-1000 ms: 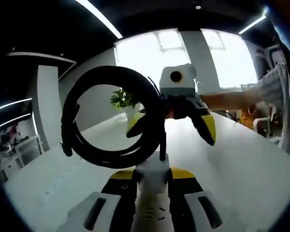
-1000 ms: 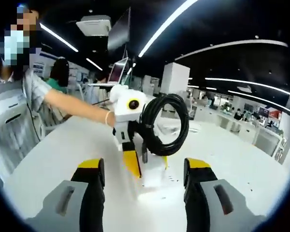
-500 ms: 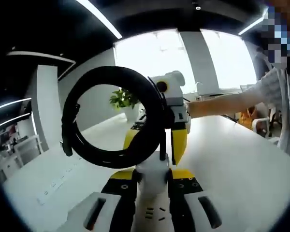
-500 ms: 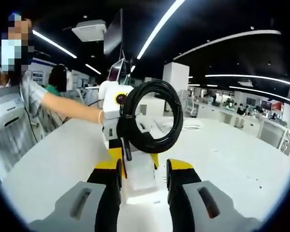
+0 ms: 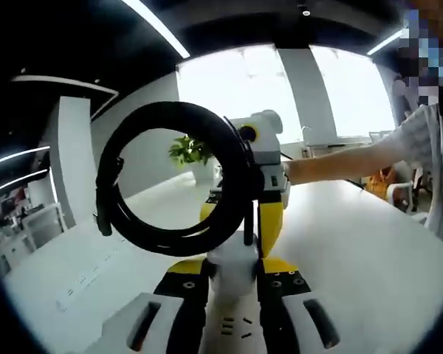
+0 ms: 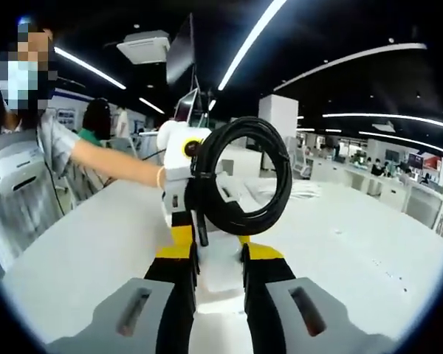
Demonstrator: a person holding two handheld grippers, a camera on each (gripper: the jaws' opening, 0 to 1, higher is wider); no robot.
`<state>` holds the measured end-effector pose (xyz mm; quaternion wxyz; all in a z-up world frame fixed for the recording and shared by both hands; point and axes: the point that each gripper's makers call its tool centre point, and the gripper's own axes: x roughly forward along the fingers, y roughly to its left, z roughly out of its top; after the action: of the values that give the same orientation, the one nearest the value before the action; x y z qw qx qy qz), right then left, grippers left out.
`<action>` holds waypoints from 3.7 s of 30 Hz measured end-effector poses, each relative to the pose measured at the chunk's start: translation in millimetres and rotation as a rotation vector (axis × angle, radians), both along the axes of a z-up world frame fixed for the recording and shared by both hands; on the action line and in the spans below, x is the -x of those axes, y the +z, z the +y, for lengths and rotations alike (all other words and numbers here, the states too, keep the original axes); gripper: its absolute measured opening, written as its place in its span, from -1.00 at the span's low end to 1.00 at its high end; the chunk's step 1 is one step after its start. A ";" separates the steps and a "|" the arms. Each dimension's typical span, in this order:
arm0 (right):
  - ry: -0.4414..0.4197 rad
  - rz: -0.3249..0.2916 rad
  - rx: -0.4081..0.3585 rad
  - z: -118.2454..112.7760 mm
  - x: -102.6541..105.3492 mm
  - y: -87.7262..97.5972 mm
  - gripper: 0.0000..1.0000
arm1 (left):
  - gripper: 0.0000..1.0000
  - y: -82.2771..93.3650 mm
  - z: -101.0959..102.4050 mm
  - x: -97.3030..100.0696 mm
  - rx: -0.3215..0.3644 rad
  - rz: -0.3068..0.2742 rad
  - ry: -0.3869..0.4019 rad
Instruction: Straighten the power strip on the desk, plug the charger into it
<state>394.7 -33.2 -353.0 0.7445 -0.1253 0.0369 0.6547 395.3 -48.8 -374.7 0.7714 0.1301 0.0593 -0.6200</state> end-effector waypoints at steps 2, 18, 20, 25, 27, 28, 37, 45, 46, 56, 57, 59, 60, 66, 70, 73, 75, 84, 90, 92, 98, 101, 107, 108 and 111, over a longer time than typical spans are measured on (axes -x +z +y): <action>-0.001 0.005 -0.008 -0.4 -1.4 0.4 -0.56 | -0.49 -2.5 -0.8 -2.1 -0.017 -0.010 0.011; -0.010 0.008 -0.022 -1.4 -4.3 0.7 -0.55 | 0.03 -1.0 5.9 -9.6 -0.031 0.007 0.073; -0.012 0.009 -0.028 -1.8 -5.2 0.6 -0.55 | 0.09 -1.6 10.9 -7.9 -0.040 0.002 0.077; -0.012 0.001 -0.041 -2.7 -6.4 0.2 -0.55 | 0.48 -3.4 28.9 -3.3 -0.120 -0.036 0.089; -0.012 -0.004 -0.042 -2.3 -5.6 0.0 -0.55 | 0.74 -1.0 37.8 -4.0 -0.145 -0.044 0.105; -0.013 -0.008 -0.043 -2.2 -5.2 -0.1 -0.55 | 0.86 2.1 43.6 -5.0 -0.154 -0.058 0.114; -0.033 -0.034 -0.049 -1.4 -3.8 -0.7 -0.55 | 0.99 19.1 89.2 -26.9 -0.212 -0.127 0.240; -0.046 -0.039 -0.041 -2.0 -1.3 -1.6 -0.55 | 0.99 12.0 108.1 -31.9 -0.343 -0.111 0.241; -0.047 -0.039 -0.040 -2.2 -1.3 -1.6 -0.55 | 0.99 9.9 108.9 -30.2 -0.362 -0.097 0.229; -0.057 -0.041 -0.035 -3.5 -1.3 -1.5 -0.55 | 0.99 -8.9 114.2 -23.9 -0.509 0.008 0.154; -0.057 -0.040 -0.034 -3.5 -1.5 -1.5 -0.55 | 0.99 -12.3 115.1 -19.0 -0.531 0.041 0.134; -0.057 -0.036 -0.033 -3.6 -2.2 -1.2 -0.55 | 0.93 -16.7 116.4 -15.2 -0.568 0.096 0.116; -0.057 -0.036 -0.033 -3.6 -2.4 -1.1 -0.55 | 0.87 -17.8 115.9 -14.6 -0.579 0.110 0.109; -0.060 -0.038 -0.027 -3.9 -2.7 -0.6 -0.55 | 0.84 -31.9 119.7 -12.7 -0.724 0.142 0.051; -0.059 -0.040 -0.028 -3.7 -2.0 -0.4 -0.55 | 0.89 -40.6 120.3 -10.0 -0.785 0.155 0.023; -0.057 -0.037 -0.032 -3.7 -2.1 -0.2 -0.55 | 0.89 -45.6 124.6 -3.3 -0.834 0.200 -0.004; -0.058 -0.036 -0.037 -3.9 -2.3 -0.1 -0.55 | 0.89 -45.9 123.5 -3.4 -0.839 0.211 -0.011; -0.062 -0.036 -0.049 -3.9 -1.5 0.1 -0.55 | 0.87 -48.1 128.0 -9.3 -0.909 0.302 -0.014; -0.064 -0.039 -0.050 -3.4 0.1 0.2 -0.55 | 0.83 -51.2 126.7 -8.3 -0.932 0.311 -0.020; -0.063 -0.040 -0.049 -3.3 0.2 0.4 -0.55 | 0.80 -51.2 128.0 -6.6 -0.952 0.322 -0.028; -0.066 -0.043 -0.058 -3.0 1.2 1.0 -0.55 | 0.65 -56.5 130.9 -5.4 -1.006 0.329 -0.026; -0.067 -0.047 -0.059 -3.2 1.0 1.5 -0.55 | 0.54 -58.5 131.8 -10.9 -1.025 0.310 -0.014; -0.067 -0.051 -0.056 -3.2 0.9 2.0 -0.55 | 0.35 -61.0 134.7 -6.2 -1.053 0.279 -0.018; -0.066 -0.055 -0.057 -3.3 1.1 2.0 -0.55 | 0.34 -61.1 134.7 -5.4 -1.057 0.277 -0.021; -0.068 -0.063 -0.054 -3.5 0.6 2.1 -0.55 | 0.33 -60.9 134.1 -4.5 -1.080 0.281 -0.018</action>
<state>394.1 -36.7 -350.9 0.7701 -0.1242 -0.0001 0.6257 399.9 85.3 -435.6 0.5744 0.4233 0.4699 -0.5197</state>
